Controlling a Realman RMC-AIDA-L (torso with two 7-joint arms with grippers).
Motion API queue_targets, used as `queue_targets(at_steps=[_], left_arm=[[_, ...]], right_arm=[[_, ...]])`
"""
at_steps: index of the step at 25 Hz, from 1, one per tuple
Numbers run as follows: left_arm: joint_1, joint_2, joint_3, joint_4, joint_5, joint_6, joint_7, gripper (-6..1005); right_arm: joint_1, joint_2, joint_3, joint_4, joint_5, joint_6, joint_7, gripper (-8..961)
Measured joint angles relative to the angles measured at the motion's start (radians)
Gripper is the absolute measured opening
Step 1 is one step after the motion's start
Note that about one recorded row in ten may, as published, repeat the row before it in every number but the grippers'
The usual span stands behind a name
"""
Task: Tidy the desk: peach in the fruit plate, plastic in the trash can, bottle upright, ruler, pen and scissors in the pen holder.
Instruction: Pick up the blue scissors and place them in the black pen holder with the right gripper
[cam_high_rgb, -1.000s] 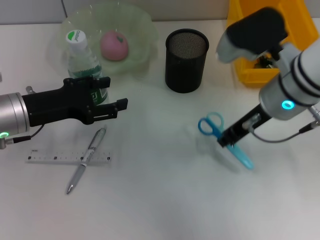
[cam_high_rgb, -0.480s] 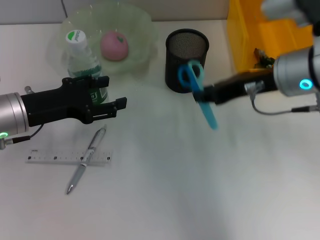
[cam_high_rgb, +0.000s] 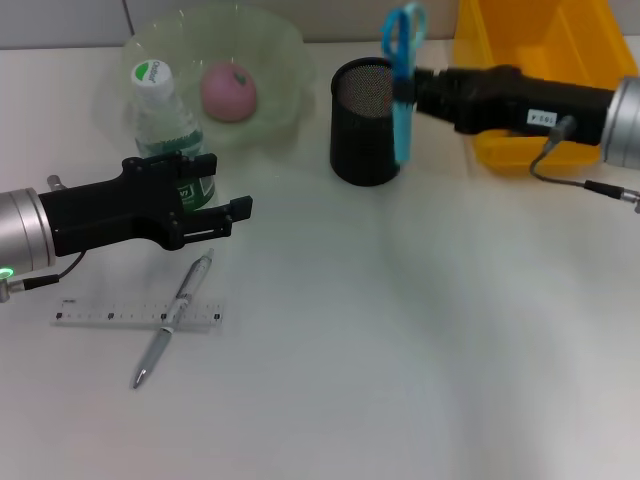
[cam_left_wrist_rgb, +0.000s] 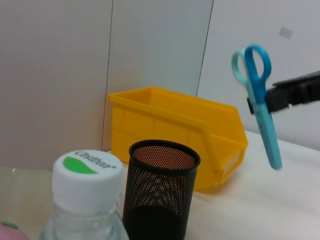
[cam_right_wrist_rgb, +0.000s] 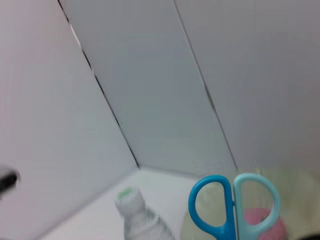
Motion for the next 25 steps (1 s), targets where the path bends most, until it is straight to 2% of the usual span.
queue_targets(at_steps=[1, 2, 6, 7, 10, 11, 12, 17, 25], left_arm=[[0.000, 0.000, 0.000, 0.000, 0.000, 0.000, 0.000, 774], [0.000, 0.000, 0.000, 0.000, 0.000, 0.000, 0.000, 774], [-0.001, 0.000, 0.000, 0.000, 0.000, -0.001, 0.000, 774], [-0.001, 0.000, 0.000, 0.000, 0.000, -0.001, 0.000, 774], [-0.003, -0.001, 0.000, 0.000, 0.000, -0.003, 0.000, 774], [-0.004, -0.002, 0.000, 0.000, 0.000, -0.005, 0.000, 774], [-0.004, -0.002, 0.000, 0.000, 0.000, -0.005, 0.000, 774], [-0.006, -0.002, 0.000, 0.000, 0.000, -0.006, 0.000, 774], [-0.009, -0.002, 0.000, 0.000, 0.000, -0.006, 0.000, 774]], right_arm=[[0.002, 0.000, 0.019, 0.057, 0.084, -0.003, -0.120, 220], [0.002, 0.000, 0.019, 0.057, 0.084, -0.003, -0.120, 220], [0.008, 0.001, 0.043, 0.183, 0.309, 0.007, -0.391, 221], [0.008, 0.001, 0.043, 0.183, 0.309, 0.007, -0.391, 221], [0.042, 0.001, 0.052, 0.284, 0.401, 0.011, -0.563, 221], [0.081, 0.000, 0.062, 0.380, 0.442, 0.013, -0.688, 221], [0.081, 0.000, 0.062, 0.380, 0.442, 0.013, -0.688, 221], [0.179, 0.006, 0.110, 0.609, 0.506, 0.018, -0.964, 222], [0.222, 0.007, 0.102, 0.729, 0.614, 0.007, -1.127, 223]])
